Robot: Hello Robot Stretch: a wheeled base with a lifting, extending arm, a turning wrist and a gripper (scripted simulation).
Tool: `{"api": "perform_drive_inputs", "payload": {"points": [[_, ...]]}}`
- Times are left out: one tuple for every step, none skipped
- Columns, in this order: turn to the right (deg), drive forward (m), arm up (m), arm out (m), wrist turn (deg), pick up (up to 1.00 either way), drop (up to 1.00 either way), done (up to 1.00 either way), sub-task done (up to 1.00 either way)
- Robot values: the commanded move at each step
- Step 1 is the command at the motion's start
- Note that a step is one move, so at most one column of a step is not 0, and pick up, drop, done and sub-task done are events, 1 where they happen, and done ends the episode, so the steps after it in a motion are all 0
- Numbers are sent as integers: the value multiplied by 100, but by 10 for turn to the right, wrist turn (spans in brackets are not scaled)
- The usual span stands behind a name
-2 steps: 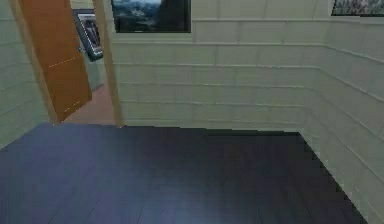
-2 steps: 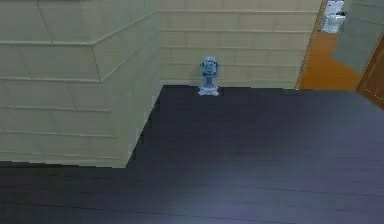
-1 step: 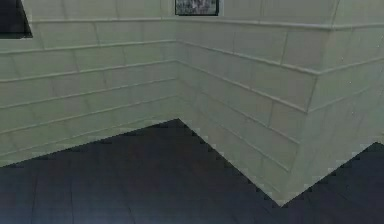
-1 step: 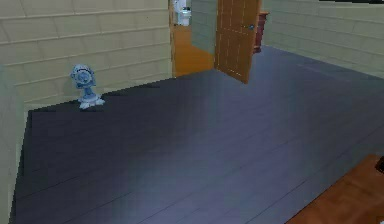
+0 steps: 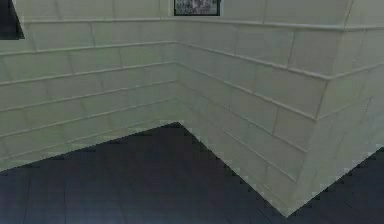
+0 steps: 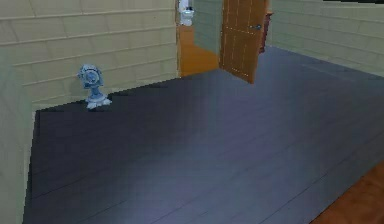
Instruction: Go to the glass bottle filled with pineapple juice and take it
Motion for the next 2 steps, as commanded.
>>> {"api": "perform_drive_inputs", "payload": {"points": [[-450, 0, 0, 0, 0, 0, 0, 0, 0], [-240, 0, 0, 0, 0, 0, 0, 0, 0]]}}
